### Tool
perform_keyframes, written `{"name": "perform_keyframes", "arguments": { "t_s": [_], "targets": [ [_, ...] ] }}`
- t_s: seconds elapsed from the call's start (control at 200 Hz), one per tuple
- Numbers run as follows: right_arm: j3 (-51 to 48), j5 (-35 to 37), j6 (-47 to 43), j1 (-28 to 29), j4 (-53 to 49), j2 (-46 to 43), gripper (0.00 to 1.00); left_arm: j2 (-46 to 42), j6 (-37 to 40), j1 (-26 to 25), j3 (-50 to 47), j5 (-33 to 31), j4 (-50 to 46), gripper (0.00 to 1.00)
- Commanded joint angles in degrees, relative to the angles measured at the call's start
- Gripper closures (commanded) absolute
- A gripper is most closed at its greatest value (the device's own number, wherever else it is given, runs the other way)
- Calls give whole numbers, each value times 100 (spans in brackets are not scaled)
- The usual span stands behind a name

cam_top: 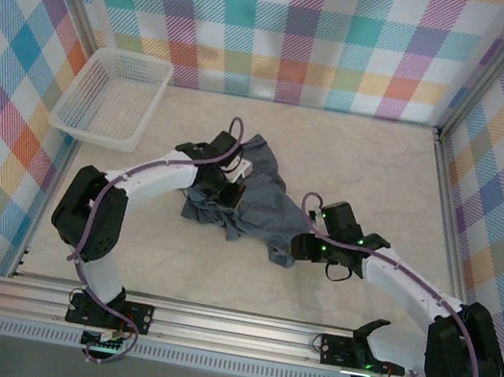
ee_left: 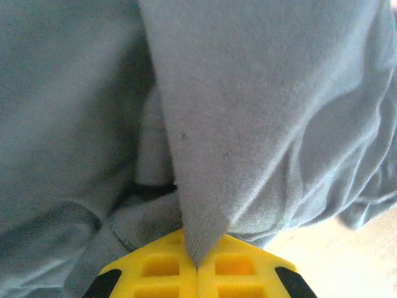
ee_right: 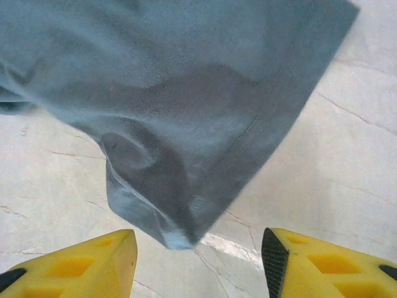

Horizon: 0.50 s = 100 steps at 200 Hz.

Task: Fold the inside-out t-shirt

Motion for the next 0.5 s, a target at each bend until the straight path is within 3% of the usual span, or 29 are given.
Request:
{"name": "perform_keyframes", "arguments": {
  "t_s": [0.0,0.25,0.385,0.495],
  "targets": [
    [-125,-432,-344,28,449,-68,43,-109,248,239,304,-217,-98,100],
    [31,-830,-446,368,915,530,45,246,561,573,803,237,-327,100],
    [383,-38,239,973,812,951,51,198,381,625,841,397,-208,100],
    [672,891,626,1533,682,1302,48,134,177,653,807,633,-74,100]
  ]
}}
